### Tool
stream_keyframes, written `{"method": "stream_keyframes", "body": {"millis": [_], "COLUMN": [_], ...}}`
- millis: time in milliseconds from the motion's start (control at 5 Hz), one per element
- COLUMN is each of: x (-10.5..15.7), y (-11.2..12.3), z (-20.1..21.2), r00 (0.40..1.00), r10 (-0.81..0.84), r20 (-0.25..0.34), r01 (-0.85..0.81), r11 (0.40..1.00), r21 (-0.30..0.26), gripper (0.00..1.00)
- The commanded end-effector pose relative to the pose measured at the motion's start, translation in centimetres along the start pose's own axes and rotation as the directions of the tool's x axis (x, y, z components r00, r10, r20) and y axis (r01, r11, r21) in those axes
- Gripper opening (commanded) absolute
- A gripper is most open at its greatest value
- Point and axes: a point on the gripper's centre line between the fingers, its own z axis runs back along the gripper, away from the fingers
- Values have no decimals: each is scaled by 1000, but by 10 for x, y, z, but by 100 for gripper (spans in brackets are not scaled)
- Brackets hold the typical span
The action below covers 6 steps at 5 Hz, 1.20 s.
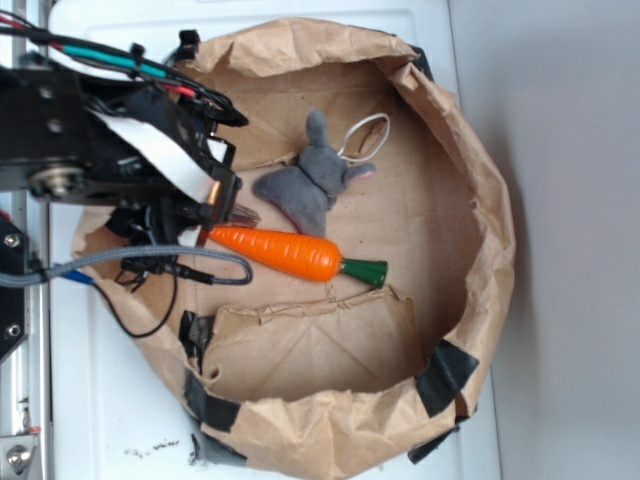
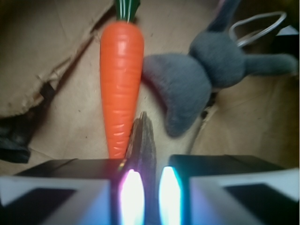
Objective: Grab the wood chip.
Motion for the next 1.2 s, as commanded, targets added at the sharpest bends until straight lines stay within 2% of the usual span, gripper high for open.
{"method": "stream_keyframes", "body": {"millis": [0, 400, 600, 800, 1000], "x": [2, 7, 9, 10, 9], "y": [-23, -20, -19, -18, -19], "z": [-28, -48, -48, -39, -36], "r00": [989, 985, 987, 990, 990], "r10": [-144, -143, -134, -124, -125], "r20": [-37, -94, -88, -67, -58], "r01": [144, 144, 135, 126, 127], "r11": [990, 990, 991, 992, 991], "r21": [-8, -4, 5, 17, 30], "gripper": [100, 100, 33, 0, 0]}}
